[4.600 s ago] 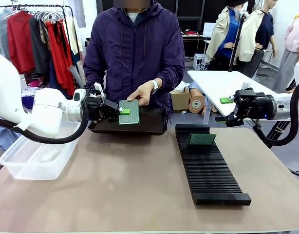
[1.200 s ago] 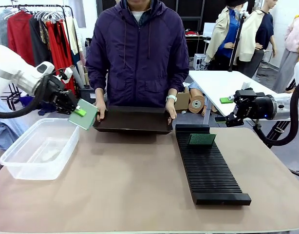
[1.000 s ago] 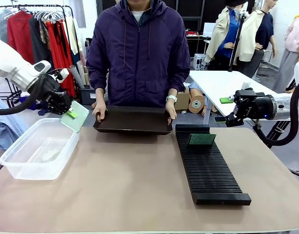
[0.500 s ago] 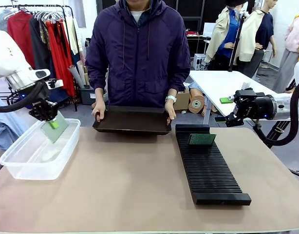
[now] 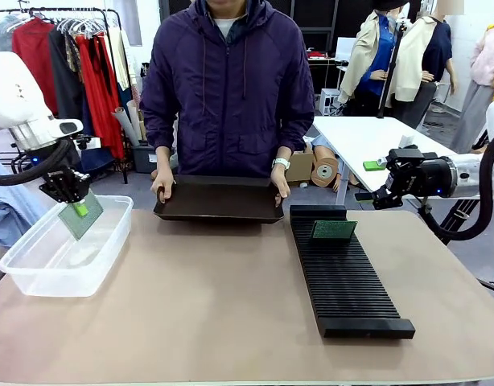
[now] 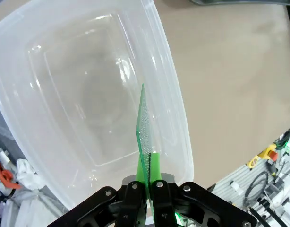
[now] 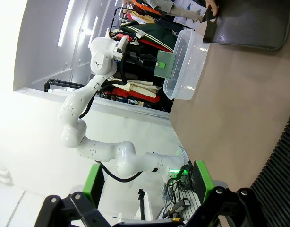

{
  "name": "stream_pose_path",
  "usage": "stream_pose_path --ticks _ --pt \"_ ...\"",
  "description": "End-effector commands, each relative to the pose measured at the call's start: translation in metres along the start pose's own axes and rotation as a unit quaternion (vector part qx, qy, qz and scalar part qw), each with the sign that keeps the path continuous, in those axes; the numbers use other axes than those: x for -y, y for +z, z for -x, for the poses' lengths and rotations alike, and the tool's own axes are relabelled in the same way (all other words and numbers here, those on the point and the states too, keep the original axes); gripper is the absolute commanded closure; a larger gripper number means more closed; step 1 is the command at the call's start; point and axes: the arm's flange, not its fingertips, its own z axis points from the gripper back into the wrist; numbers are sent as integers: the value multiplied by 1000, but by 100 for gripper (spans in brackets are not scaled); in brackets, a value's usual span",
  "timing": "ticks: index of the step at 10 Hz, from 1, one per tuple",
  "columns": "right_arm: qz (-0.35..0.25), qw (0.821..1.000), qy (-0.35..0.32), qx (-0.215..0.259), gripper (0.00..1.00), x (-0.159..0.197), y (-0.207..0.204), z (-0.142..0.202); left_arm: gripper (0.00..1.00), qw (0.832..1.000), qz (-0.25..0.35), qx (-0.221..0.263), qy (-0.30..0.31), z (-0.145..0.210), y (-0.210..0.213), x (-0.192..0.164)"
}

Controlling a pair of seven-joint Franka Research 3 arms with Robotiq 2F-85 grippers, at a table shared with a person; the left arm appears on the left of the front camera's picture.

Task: Sort PCBs into racks and boxes based on the side picked up.
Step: If the short side of the Blank PCB is picked up, insert it into the PCB Rack ; if the long side is picked up, place it in the Organizing box.

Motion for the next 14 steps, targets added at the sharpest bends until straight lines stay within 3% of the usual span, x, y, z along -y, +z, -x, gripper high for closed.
stream_pose_path --ticks 1,5,9,14 --pt "2 1000 5 0 0 -2 -1 -1 100 1000 4 17 2 0 -16 -9" --pt "2 1000 5 0 0 -2 -1 -1 100 999 23 27 7 -5 -50 -22" --pt "2 1000 5 0 0 -2 -1 -1 100 999 48 7 21 -11 -84 -39" --pt "2 1000 5 0 0 -2 -1 -1 100 998 60 -2 27 -14 -99 -54"
